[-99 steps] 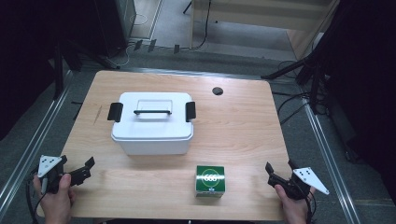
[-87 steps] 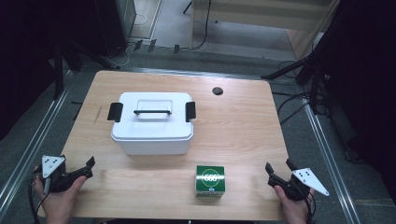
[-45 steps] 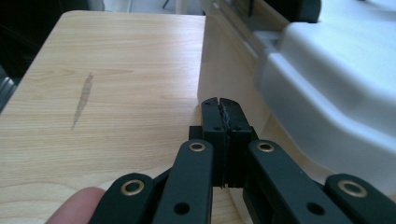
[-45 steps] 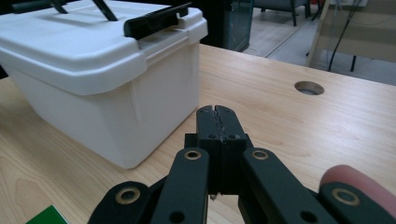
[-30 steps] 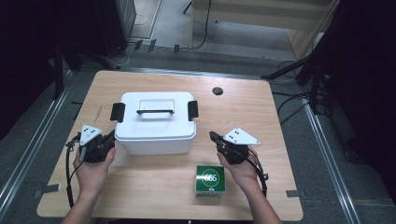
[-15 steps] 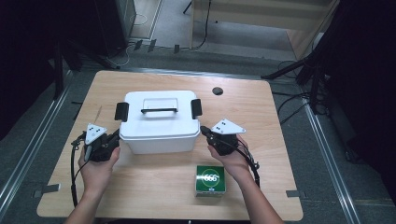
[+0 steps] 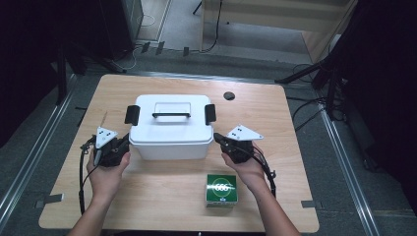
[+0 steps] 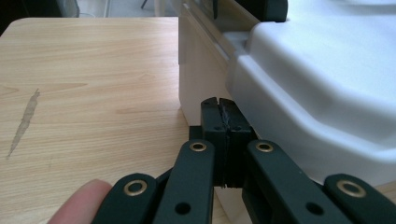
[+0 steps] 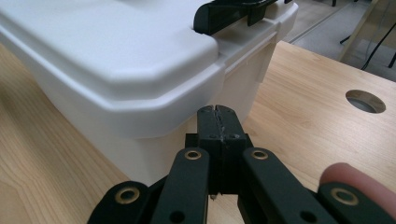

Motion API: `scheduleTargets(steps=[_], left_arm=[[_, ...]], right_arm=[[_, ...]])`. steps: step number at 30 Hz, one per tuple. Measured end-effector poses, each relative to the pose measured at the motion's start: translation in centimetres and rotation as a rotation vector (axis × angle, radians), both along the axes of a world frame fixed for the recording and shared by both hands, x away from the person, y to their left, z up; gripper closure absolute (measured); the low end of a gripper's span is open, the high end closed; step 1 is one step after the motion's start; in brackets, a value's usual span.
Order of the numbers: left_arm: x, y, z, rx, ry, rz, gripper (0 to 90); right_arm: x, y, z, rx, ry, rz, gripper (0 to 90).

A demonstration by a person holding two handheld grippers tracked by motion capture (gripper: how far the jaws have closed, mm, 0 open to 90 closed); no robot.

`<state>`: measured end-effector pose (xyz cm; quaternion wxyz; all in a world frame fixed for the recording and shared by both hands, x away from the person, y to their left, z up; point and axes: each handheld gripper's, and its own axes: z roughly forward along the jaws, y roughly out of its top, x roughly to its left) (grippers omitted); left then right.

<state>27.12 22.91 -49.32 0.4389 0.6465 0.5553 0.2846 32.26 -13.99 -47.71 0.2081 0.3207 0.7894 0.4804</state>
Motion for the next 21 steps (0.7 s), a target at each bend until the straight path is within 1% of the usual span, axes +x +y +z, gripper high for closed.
scheduleTargets(steps=[5,8,12,13,15,17,18,19,20,21], left_arm=[[-0.1,-0.5,0.0,0.005,0.003,-0.02,90.0],[-0.1,-0.6,0.0,0.003,0.0,-0.022,90.0],[-0.1,-0.7,0.0,0.003,-0.001,-0.029,90.0],[-0.1,-0.8,0.0,0.003,-0.003,-0.033,90.0],[0.0,-0.9,0.0,0.004,-0.005,-0.025,90.0],[0.0,-1.0,-0.1,-0.006,0.0,-0.024,90.0],[0.1,-1.0,-0.1,-0.009,0.001,-0.019,90.0],[0.1,-1.1,-0.1,-0.009,0.003,-0.016,90.0],[0.2,-1.1,-0.1,-0.011,0.003,-0.014,90.0],[0.2,-1.2,-0.1,-0.012,0.003,-0.015,90.0]], right_arm=[[-0.4,-0.7,-0.1,0.01,-0.004,-0.007,90.0],[-0.8,-0.9,-0.1,0.007,-0.012,-0.006,90.0],[-1.2,-1.2,-0.2,0.013,-0.011,-0.001,90.0],[-1.3,-1.3,-0.2,0.013,-0.014,-0.003,90.0],[-1.5,-1.4,-0.2,0.006,-0.026,-0.004,90.0],[-1.3,-1.4,-0.3,-0.013,-0.028,-0.026,90.0],[-1.3,-1.4,-0.3,-0.013,-0.028,-0.026,90.0],[-1.1,-1.3,-0.4,-0.029,-0.03,-0.047,90.0],[-0.5,-1.3,-0.9,-0.024,0.0,-0.081,90.0],[-0.2,-1.2,-1.2,-0.023,0.013,-0.081,90.0]])
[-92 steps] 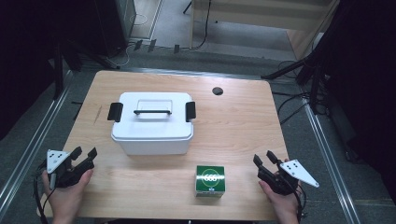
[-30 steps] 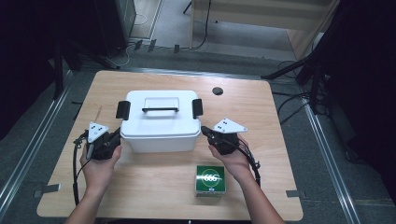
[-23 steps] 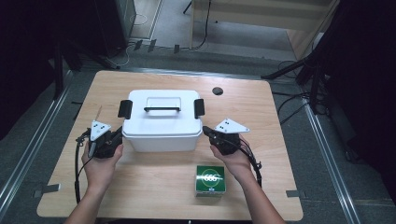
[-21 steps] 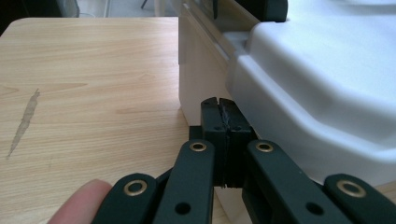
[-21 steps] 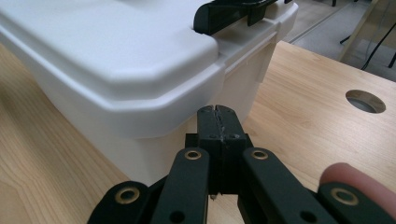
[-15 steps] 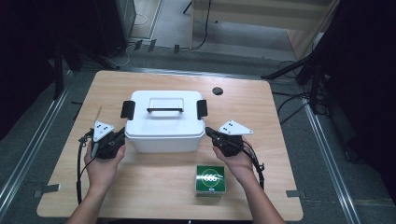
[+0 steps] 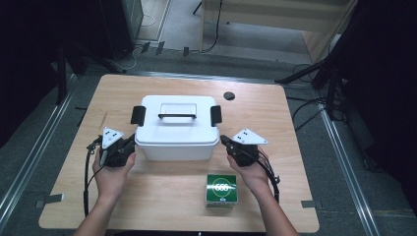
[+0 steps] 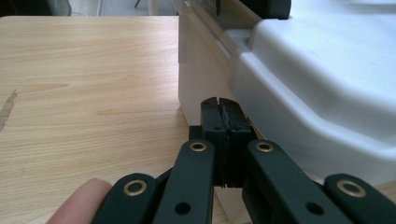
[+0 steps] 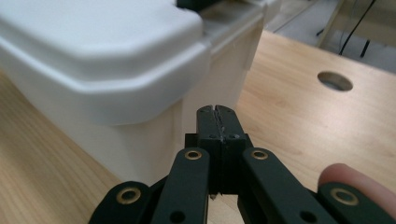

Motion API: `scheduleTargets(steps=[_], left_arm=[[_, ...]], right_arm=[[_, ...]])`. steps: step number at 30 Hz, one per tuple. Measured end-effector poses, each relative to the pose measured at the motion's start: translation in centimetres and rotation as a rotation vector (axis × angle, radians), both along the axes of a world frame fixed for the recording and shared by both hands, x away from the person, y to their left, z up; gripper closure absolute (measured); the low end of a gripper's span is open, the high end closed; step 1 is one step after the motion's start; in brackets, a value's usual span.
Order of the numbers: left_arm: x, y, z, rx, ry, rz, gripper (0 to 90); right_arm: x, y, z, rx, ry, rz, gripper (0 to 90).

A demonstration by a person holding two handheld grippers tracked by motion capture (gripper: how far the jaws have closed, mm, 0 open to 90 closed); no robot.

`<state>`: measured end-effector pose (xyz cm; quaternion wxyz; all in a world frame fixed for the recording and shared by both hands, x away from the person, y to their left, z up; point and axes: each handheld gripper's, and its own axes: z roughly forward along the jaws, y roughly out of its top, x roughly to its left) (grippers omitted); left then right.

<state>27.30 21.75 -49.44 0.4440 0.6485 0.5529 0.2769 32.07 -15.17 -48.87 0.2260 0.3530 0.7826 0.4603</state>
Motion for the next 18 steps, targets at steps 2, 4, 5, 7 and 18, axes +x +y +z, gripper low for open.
scheduleTargets(steps=[2,4,5,7,18], left_arm=[[0.02,-0.11,-0.02,-0.002,0.0,-0.011,90.0],[0.0,-0.28,-0.02,0.008,-0.002,-0.007,90.0],[0.03,-0.26,-0.04,0.002,0.0,-0.007,90.0],[0.1,-0.27,-0.08,0.002,0.001,-0.01,90.0],[-0.34,-0.47,-0.4,-0.005,-0.004,-0.016,90.0]], right_arm=[[0.19,0.31,-0.29,0.0,-0.002,0.019,90.0],[0.1,0.54,-0.32,-0.001,-0.003,0.011,90.0],[0.12,0.59,-0.33,-0.002,-0.004,0.008,90.0],[0.19,0.31,-0.38,0.024,0.007,0.018,90.0],[-0.77,-0.2,0.01,0.021,-0.007,0.052,90.0]])
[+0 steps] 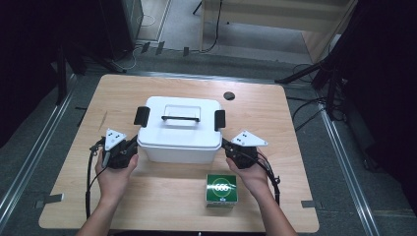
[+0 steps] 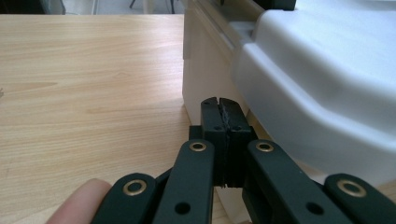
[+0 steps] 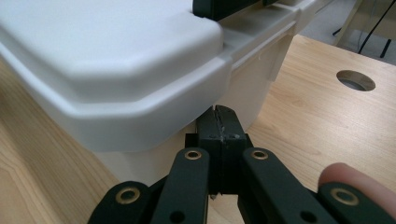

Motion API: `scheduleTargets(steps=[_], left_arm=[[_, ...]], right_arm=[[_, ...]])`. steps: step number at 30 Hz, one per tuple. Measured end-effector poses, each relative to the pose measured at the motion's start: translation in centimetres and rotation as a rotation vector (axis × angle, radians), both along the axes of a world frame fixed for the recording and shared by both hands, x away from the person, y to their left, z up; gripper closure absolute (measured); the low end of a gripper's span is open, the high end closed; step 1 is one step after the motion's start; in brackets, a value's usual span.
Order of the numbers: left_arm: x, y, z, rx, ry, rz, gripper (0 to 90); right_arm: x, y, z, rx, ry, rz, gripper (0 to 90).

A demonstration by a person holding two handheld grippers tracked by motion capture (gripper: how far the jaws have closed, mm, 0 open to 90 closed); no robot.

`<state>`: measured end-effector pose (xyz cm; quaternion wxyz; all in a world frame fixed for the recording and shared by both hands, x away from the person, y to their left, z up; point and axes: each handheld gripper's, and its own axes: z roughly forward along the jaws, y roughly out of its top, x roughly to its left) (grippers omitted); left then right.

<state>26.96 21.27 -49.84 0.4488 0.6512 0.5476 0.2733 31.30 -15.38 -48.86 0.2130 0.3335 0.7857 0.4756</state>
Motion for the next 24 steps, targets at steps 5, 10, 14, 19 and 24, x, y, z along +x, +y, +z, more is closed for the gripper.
scheduleTargets(steps=[5,10,14,19,24], left_arm=[[-1.3,1.5,-0.7,-0.035,-0.017,0.05,78.9],[-2.7,2.5,-0.9,-0.045,-0.035,0.054,56.4],[-4.0,3.3,-1.2,-0.011,-0.037,0.08,39.7],[-5.0,4.5,-2.1,0.015,0.017,0.157,8.3],[-6.1,6.1,-2.2,0.008,-0.037,0.128,0.0]], right_arm=[[0.0,-1.6,0.0,0.011,-0.01,-0.032,84.8],[-0.3,-3.5,0.2,0.027,-0.001,-0.004,66.2],[-0.5,-4.6,0.8,0.025,-0.026,-0.006,54.7],[-0.9,-5.9,2.3,-0.023,-0.047,-0.004,40.6],[-0.6,-6.4,3.4,-0.093,-0.018,0.068,24.5]])
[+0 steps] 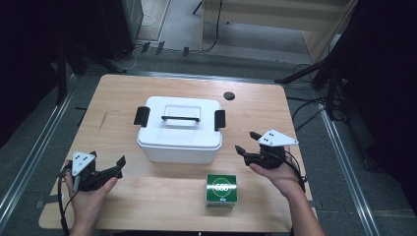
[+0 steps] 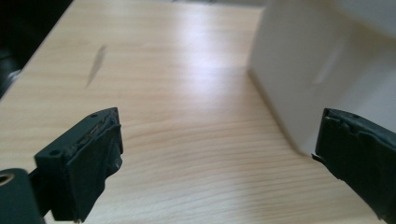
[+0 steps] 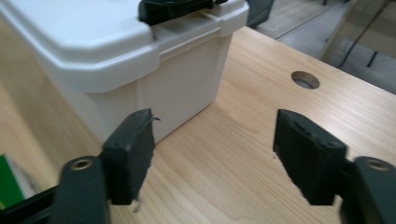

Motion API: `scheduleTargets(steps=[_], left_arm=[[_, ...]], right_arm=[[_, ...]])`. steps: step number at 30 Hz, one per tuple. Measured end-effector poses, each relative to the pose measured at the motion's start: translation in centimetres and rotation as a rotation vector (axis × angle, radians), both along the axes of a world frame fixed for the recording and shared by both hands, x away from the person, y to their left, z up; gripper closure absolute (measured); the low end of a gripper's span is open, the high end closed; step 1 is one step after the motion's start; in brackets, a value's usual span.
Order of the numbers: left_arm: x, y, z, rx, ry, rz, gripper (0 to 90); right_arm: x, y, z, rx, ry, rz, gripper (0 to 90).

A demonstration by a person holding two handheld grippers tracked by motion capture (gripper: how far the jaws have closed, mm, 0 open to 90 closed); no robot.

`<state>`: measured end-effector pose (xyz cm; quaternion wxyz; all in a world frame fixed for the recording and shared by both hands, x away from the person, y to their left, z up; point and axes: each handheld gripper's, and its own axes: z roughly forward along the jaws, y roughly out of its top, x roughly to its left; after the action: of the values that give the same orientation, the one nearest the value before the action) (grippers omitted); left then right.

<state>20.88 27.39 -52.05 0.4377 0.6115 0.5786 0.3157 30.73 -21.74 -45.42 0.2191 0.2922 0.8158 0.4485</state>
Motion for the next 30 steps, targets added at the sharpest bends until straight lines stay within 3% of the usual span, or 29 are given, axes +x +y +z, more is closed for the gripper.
scheduleTargets(steps=[7,9,11,13,18,23,30], left_arm=[[0.4,0.7,-1.0,0.085,0.032,0.03,0.0],[0.5,0.8,-1.3,0.075,0.033,0.016,0.0],[0.7,0.9,-1.7,0.073,0.051,0.006,0.0],[0.9,1.0,-2.1,0.07,0.07,0.005,0.0],[1.2,1.0,-2.5,0.061,0.099,0.015,0.0],[1.4,1.5,-2.5,0.026,0.115,0.021,0.0],[1.7,1.3,-2.6,0.043,0.132,0.014,0.0]], right_arm=[[0.7,0.2,1.8,-0.092,0.036,0.119,13.7],[1.1,0.7,2.8,-0.115,0.049,0.175,13.5],[1.2,0.9,3.2,-0.129,0.05,0.184,14.1],[1.9,1.8,4.3,-0.185,0.03,0.209,15.6],[2.8,3.1,5.9,-0.203,0.029,0.251,22.4],[3.7,4.3,6.7,-0.251,0.032,0.281,24.6],[5.0,6.5,7.9,-0.319,0.068,0.333,27.9]])
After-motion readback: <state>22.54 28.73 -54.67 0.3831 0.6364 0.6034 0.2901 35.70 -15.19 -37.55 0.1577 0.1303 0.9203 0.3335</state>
